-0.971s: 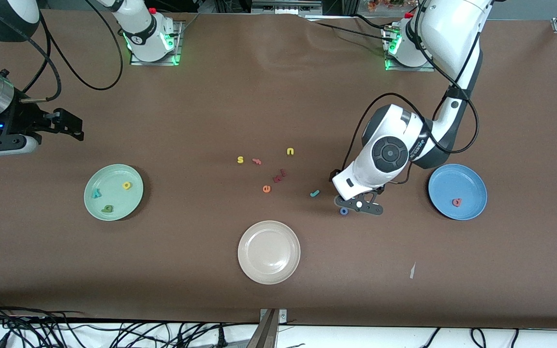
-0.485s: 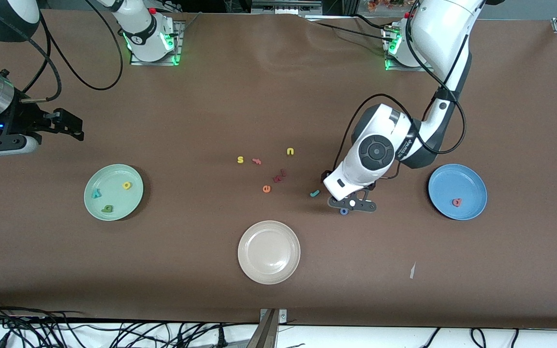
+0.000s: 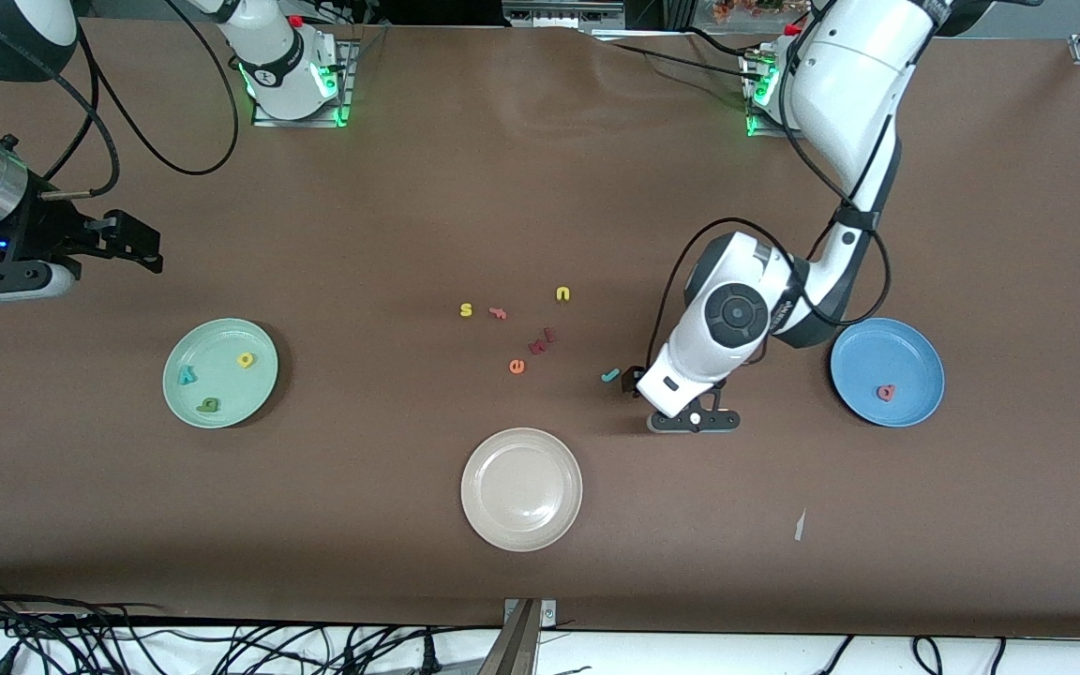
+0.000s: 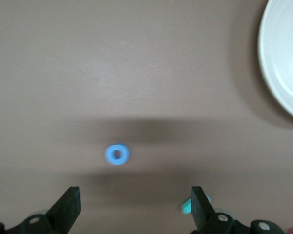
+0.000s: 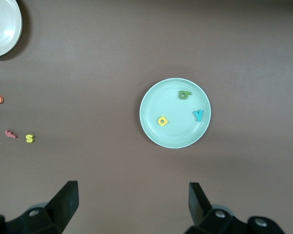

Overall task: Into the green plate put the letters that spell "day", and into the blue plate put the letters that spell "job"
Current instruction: 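Lower the left gripper onto the teal r and close on it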

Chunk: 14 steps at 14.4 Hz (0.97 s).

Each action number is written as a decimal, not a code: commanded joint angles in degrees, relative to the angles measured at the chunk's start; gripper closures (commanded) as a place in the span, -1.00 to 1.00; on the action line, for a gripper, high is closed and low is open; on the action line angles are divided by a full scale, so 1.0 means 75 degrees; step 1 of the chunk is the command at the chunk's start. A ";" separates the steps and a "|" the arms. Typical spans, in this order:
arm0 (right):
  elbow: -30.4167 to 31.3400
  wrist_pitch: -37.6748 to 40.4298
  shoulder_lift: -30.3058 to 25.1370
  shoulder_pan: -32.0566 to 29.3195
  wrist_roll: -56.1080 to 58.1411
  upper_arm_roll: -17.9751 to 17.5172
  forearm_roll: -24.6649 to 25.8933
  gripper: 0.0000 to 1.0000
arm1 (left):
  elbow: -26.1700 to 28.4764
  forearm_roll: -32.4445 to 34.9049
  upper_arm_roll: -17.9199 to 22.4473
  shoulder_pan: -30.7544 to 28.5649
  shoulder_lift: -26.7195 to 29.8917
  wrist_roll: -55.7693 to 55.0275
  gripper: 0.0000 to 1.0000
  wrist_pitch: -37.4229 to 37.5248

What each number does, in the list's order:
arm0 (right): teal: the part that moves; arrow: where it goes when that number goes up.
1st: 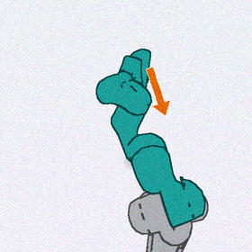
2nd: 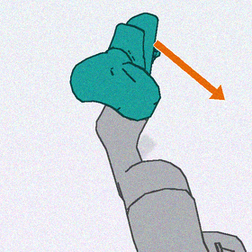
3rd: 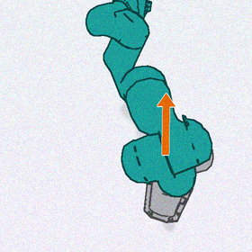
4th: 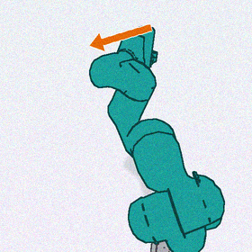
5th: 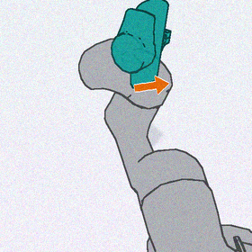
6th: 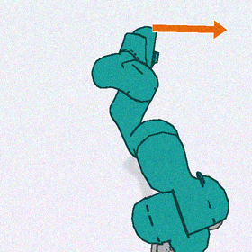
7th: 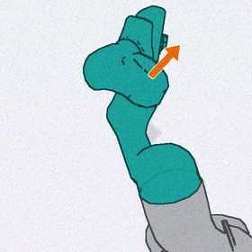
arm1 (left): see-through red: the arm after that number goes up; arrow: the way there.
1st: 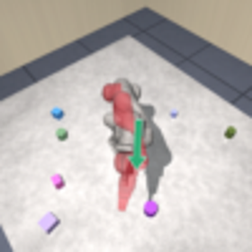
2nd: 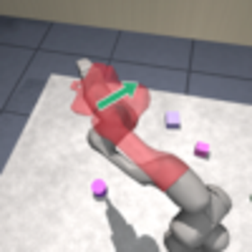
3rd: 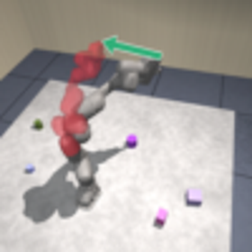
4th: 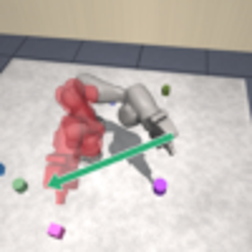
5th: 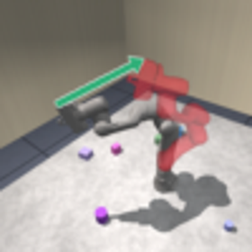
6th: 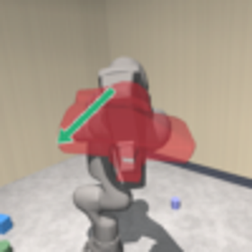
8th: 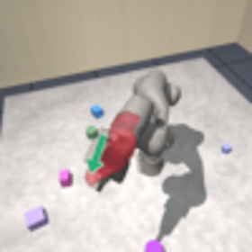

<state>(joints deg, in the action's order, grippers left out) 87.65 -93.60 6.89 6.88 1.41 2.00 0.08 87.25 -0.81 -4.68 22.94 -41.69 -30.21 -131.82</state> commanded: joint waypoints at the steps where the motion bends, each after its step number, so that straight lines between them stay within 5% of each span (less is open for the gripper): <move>1: -0.0085 0.0105 0.0007 0.0044 0.0011 0.0037 0.0037 -1.00 | -0.0196 -0.0057 0.0050 0.0398 -0.0359 -0.0507 -1.00 -0.0271; 6: -0.0085 0.0105 0.0007 0.0044 -0.0036 0.0037 0.0037 -1.00 | -0.0067 0.0704 0.0062 0.0715 -0.0512 -0.0332 -1.00 -0.0260; 14: -0.0085 0.0105 0.0007 0.0044 -0.0024 0.0037 0.0037 -1.00 | -0.0043 0.0705 -0.0043 0.0797 -0.0594 0.0922 -0.99 -0.0260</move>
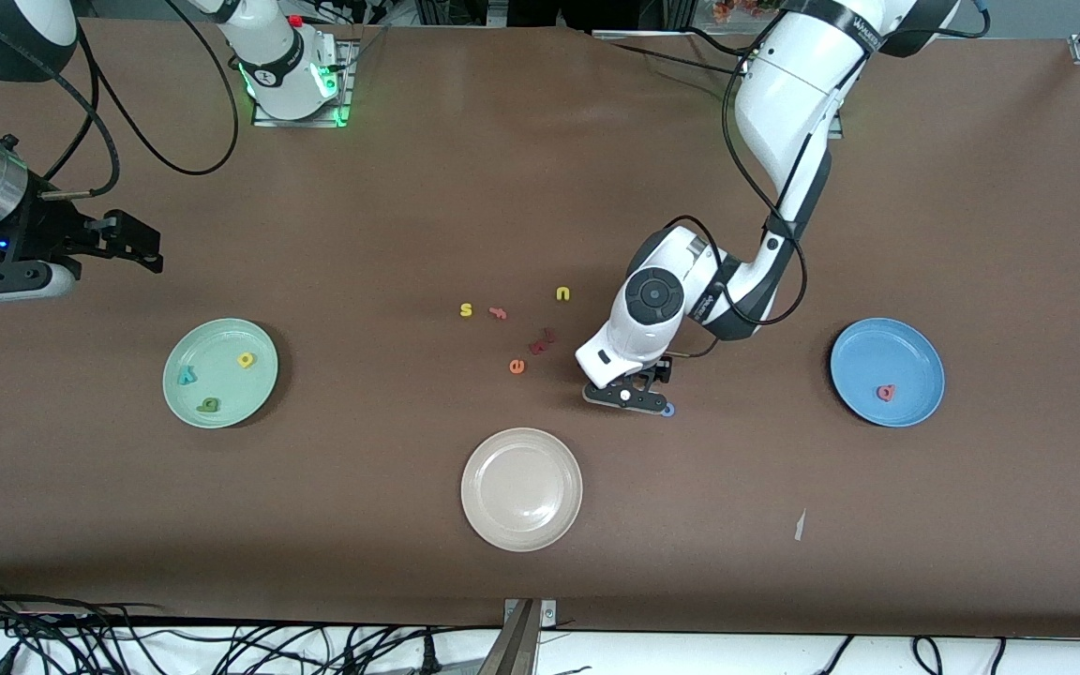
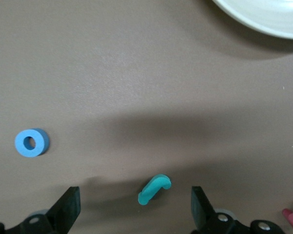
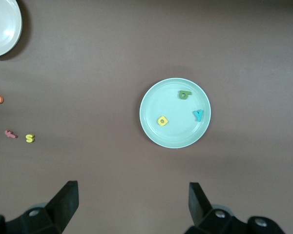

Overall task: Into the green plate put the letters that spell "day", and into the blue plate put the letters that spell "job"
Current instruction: 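Lower the left gripper onto the teal r and close on it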

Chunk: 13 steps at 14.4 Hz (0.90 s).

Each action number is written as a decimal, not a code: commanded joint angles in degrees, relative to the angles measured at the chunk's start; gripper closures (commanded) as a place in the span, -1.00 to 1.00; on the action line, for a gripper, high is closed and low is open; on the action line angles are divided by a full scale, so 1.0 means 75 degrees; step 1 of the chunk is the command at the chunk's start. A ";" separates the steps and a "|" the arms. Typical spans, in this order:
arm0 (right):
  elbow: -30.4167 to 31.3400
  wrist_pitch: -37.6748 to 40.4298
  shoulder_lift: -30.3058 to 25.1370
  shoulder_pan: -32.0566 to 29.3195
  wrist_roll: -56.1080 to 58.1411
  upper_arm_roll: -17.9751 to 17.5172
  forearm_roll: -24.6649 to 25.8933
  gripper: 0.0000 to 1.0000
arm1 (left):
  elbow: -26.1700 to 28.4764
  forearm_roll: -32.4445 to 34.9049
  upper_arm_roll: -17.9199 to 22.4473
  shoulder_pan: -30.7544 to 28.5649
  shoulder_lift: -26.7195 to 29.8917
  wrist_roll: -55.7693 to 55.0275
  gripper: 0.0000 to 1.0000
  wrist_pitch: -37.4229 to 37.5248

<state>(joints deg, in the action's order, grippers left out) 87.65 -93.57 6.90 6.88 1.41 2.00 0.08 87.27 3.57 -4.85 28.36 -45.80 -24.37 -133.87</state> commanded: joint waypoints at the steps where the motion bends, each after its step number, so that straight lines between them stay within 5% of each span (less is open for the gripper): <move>1: -0.0085 0.0102 0.0006 0.0044 -0.0036 0.0037 0.0037 -1.00 | -0.0047 0.0122 -0.0057 0.0098 -0.0057 0.0156 -0.95 0.0013; 9: -0.0074 0.0102 0.0006 0.0044 -0.0024 0.0037 0.0037 -1.00 | -0.0152 -0.0030 -0.0069 0.0028 -0.0279 0.0613 -0.80 0.0001; 13: -0.0085 0.0102 0.0006 0.0044 -0.0024 0.0037 0.0037 -1.00 | -0.0152 -0.0030 -0.0069 0.0028 -0.0303 0.0555 -0.50 0.0001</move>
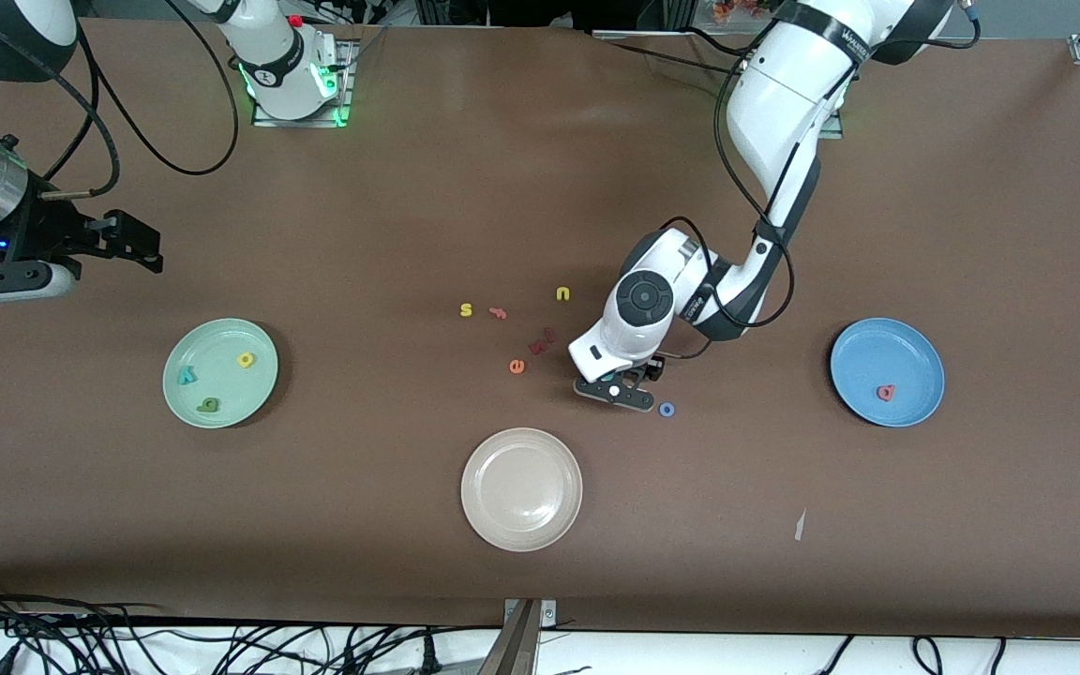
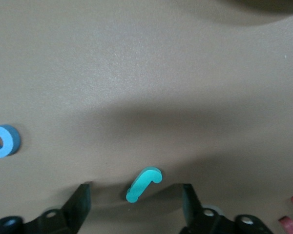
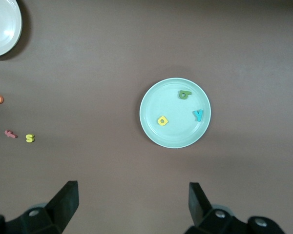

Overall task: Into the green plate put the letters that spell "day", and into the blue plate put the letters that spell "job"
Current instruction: 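Lower the left gripper onto the teal r and close on it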

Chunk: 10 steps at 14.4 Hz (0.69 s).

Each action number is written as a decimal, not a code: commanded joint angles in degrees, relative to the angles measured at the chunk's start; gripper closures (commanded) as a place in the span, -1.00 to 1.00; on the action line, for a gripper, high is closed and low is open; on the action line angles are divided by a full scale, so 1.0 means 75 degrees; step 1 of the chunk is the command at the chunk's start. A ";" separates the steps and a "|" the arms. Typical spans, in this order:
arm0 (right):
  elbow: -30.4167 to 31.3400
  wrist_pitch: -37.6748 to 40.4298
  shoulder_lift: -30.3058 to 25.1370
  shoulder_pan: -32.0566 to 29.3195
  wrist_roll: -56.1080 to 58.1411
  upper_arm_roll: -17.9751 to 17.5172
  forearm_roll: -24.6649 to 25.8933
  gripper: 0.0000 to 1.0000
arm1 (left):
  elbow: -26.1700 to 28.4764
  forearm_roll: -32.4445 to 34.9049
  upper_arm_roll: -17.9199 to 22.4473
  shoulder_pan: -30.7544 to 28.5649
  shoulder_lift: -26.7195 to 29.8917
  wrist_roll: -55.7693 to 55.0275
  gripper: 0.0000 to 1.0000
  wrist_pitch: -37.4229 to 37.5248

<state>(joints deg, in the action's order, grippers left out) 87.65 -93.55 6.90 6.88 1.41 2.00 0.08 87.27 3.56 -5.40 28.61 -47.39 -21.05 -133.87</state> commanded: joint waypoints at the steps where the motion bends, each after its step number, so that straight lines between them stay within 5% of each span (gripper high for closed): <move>1: -0.0086 0.0099 0.0006 0.0044 -0.0013 0.0037 0.0037 -1.00 | -0.0152 -0.0029 0.0005 0.0005 -0.0092 0.0100 -0.37 0.0002; 10: -0.0086 0.0099 0.0006 0.0044 -0.0036 0.0037 0.0037 -1.00 | -0.0187 -0.0041 0.0005 0.0064 -0.0162 -0.0158 -0.08 0.0002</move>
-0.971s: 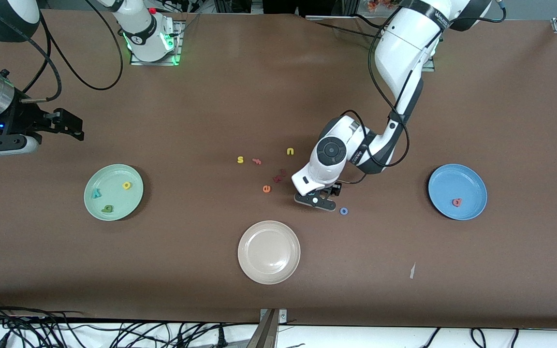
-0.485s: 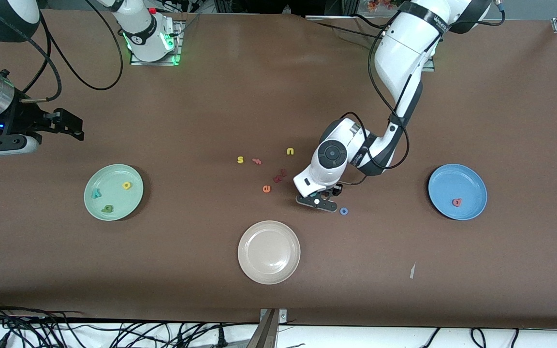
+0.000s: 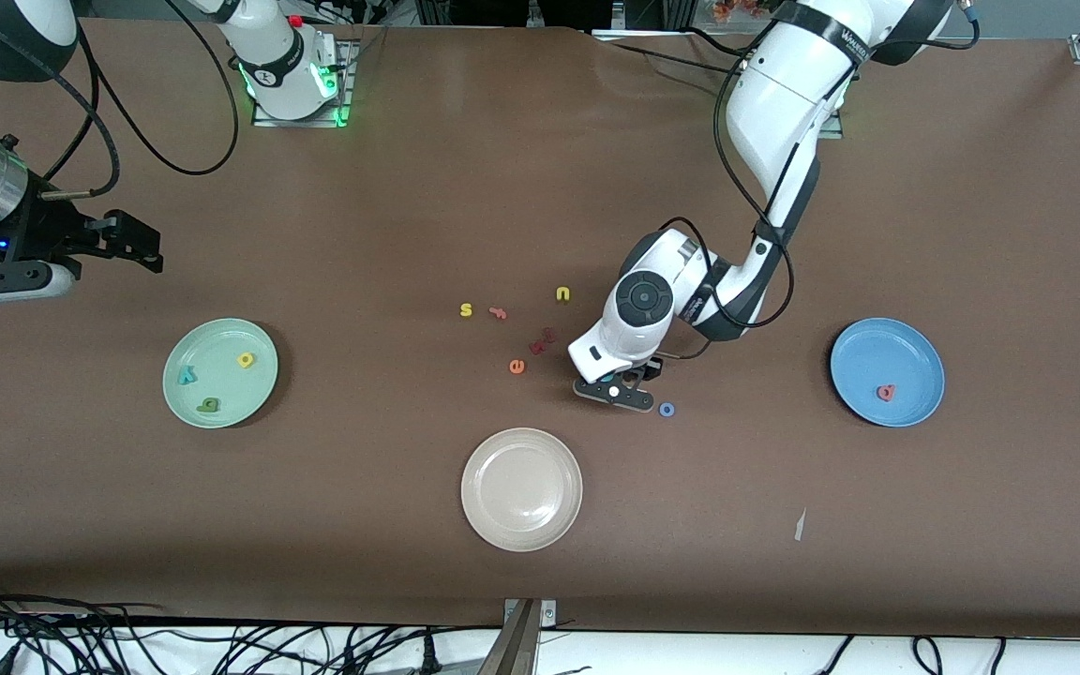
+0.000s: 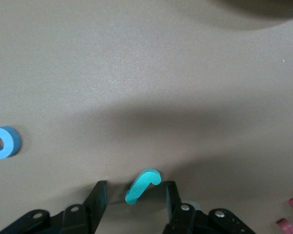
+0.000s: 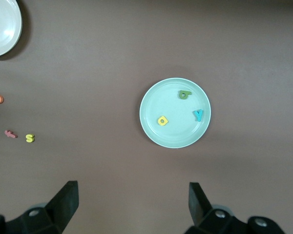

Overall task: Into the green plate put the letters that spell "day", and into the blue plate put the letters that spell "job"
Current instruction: 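Lower the left gripper onto the teal r and close on it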

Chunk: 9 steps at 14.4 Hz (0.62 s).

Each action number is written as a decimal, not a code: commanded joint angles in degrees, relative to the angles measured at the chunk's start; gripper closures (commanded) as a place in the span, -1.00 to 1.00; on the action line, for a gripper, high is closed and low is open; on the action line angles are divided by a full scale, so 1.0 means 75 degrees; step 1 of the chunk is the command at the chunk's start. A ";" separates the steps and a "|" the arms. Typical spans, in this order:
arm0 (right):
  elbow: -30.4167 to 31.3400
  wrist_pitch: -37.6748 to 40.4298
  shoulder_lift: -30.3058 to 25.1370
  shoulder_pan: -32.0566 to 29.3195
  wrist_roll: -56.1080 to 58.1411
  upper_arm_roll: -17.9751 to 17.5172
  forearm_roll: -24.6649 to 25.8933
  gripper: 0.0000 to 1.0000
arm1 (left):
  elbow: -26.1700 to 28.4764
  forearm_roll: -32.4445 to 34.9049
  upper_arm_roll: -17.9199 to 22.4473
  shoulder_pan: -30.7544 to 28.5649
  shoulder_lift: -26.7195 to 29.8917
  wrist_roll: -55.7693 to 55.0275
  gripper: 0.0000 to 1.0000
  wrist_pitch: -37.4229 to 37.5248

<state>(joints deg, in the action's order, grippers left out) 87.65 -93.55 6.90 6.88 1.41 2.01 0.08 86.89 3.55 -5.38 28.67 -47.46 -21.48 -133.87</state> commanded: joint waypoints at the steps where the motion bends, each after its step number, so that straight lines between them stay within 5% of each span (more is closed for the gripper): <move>1: -0.0086 0.0099 0.0006 0.0044 -0.0036 0.0037 0.0037 -1.00 | -0.0217 -0.0040 0.0002 0.0068 -0.0199 -0.0193 -0.08 0.0001; 9: -0.0074 0.0099 0.0006 0.0044 -0.0013 0.0037 0.0037 -1.00 | -0.0335 -0.0040 0.0002 0.0138 -0.0281 -0.0358 0.20 0.0001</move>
<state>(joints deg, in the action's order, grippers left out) 87.65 -93.49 6.90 6.88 1.41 2.01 0.08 86.33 3.55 -5.40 28.96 -47.64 -23.38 -133.87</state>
